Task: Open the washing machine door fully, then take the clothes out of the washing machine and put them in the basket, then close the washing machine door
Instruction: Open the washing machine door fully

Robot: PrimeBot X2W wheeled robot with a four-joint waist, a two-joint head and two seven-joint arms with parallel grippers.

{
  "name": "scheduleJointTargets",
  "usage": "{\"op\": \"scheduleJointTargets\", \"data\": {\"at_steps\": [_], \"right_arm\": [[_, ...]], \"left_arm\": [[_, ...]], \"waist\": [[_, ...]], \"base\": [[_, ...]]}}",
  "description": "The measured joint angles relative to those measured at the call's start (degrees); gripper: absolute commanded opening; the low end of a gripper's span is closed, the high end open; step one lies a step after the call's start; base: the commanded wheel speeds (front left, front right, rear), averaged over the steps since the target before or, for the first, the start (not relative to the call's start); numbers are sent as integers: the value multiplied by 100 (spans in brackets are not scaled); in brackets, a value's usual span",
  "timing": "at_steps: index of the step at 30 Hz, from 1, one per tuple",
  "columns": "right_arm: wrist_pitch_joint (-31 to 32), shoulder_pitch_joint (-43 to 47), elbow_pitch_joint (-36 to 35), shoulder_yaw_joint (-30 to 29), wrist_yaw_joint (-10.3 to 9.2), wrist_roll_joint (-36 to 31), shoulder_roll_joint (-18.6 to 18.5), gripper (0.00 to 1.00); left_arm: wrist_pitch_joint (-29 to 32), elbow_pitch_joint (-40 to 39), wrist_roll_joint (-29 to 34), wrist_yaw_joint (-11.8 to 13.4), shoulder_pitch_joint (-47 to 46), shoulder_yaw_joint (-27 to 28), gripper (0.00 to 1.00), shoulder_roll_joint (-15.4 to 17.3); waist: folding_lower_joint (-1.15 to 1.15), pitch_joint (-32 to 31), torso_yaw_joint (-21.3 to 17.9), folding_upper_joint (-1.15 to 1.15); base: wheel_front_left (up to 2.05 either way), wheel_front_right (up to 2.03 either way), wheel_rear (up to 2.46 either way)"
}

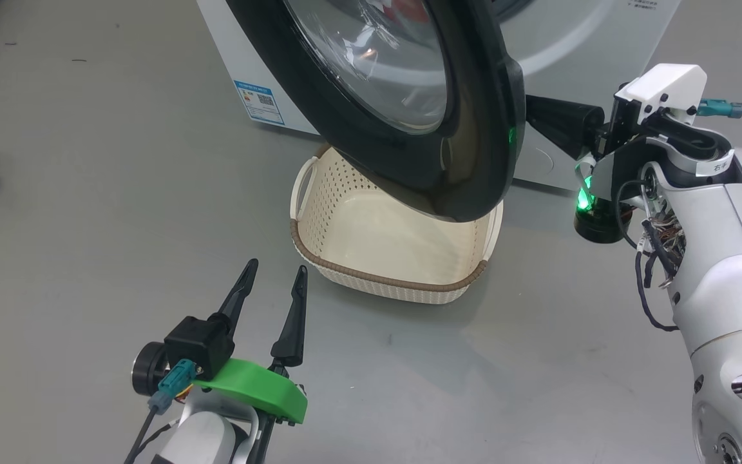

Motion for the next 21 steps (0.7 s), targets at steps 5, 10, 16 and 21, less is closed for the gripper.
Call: {"op": "scheduleJointTargets", "data": {"at_steps": [5, 10, 16, 21], "right_arm": [[32, 87, -1, 272, 0, 245, -1, 0], [101, 225, -45, 744, -1, 619, 0, 0], [126, 372, -220, 1215, -5, 1036, 1, 0], [129, 489, -459, 1672, -13, 1404, -1, 0]], "left_arm": [[0, 0, 1, -1, 4, 2, 100, 0], [0, -2, 1, -8, 56, 1, 100, 0], [0, -2, 2, -8, 88, 1, 100, 1], [0, -2, 2, -8, 124, 0, 100, 1]], "waist": [[0, -34, 7, 0], [0, -85, 24, 0], [0, -138, 47, 0], [0, -170, 67, 0]], "base": [[0, 0, 0], [0, 0, 0], [0, 0, 0], [0, 0, 0]]}}
